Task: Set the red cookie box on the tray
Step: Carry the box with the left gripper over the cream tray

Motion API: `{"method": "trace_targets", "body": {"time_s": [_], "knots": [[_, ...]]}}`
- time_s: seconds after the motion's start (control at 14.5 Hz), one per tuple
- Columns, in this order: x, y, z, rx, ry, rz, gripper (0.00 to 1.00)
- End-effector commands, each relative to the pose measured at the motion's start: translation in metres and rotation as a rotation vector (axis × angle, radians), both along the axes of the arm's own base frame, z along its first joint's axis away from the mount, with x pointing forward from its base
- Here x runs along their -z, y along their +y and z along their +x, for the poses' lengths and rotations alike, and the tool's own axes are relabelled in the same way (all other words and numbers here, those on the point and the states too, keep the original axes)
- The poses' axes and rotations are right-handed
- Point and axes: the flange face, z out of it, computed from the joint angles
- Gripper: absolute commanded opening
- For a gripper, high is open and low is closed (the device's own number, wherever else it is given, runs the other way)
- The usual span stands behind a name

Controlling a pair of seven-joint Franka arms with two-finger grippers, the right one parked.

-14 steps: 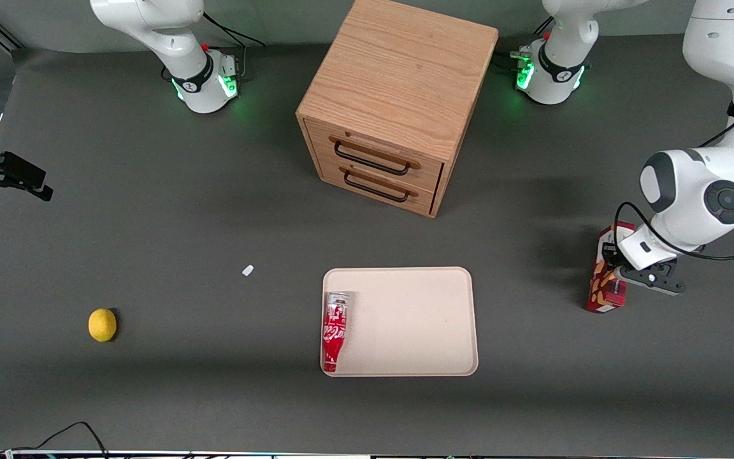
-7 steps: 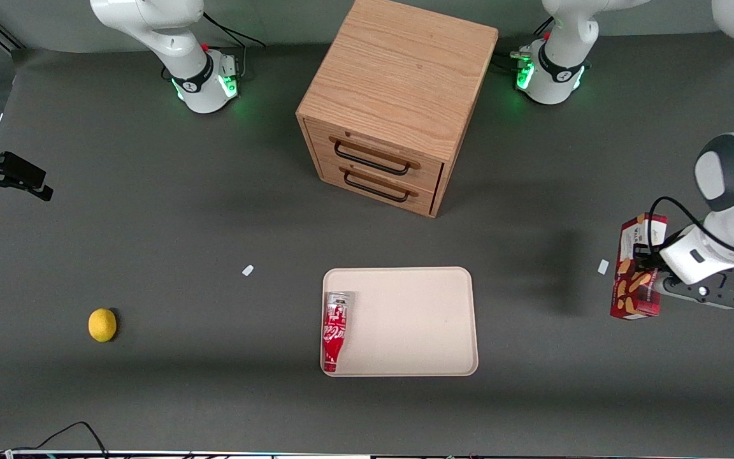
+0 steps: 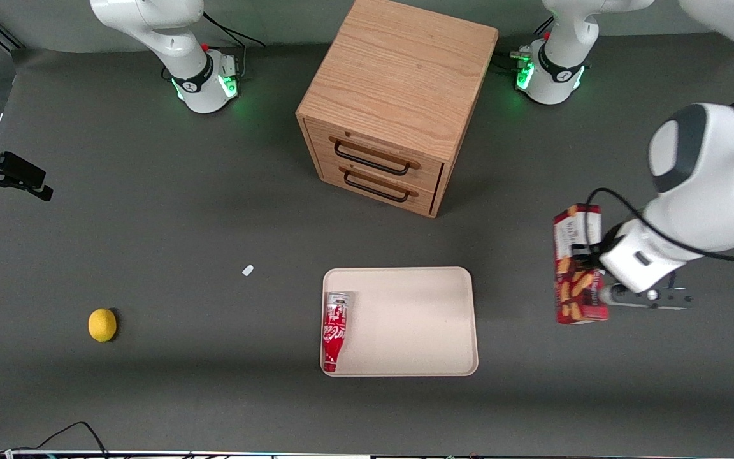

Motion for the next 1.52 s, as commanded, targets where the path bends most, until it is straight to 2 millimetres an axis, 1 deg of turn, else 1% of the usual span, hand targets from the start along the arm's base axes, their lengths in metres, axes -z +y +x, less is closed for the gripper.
{"method": "trace_targets", "body": {"time_s": [0.0, 0.07, 0.21, 0.28, 0.41, 0.55, 0.62, 0.69, 0.76, 0.83, 0.97, 1.24, 1.45], "knots": [[0.021, -0.061, 0.026, -0.094, 0.015, -0.028, 0.0], [0.036, -0.082, 0.033, -0.108, 0.003, -0.034, 0.0], [0.071, -0.11, 0.04, -0.128, -0.022, -0.021, 0.0], [0.091, -0.119, 0.044, -0.126, -0.041, -0.01, 0.0], [0.128, -0.128, 0.052, -0.112, -0.077, -0.013, 0.0], [0.159, -0.143, 0.051, -0.083, -0.093, 0.012, 0.0], [0.175, -0.143, 0.051, -0.075, -0.082, 0.028, 0.0], [0.182, -0.143, 0.051, -0.077, -0.077, 0.03, 0.0], [0.185, -0.144, 0.052, -0.081, -0.084, 0.026, 0.0], [0.194, -0.147, 0.05, -0.089, -0.077, 0.027, 0.0], [0.204, -0.15, 0.049, -0.088, -0.068, 0.03, 0.0], [0.214, -0.156, 0.046, -0.081, -0.072, 0.028, 0.0], [0.218, -0.158, 0.044, -0.08, -0.076, 0.043, 0.0]]}}
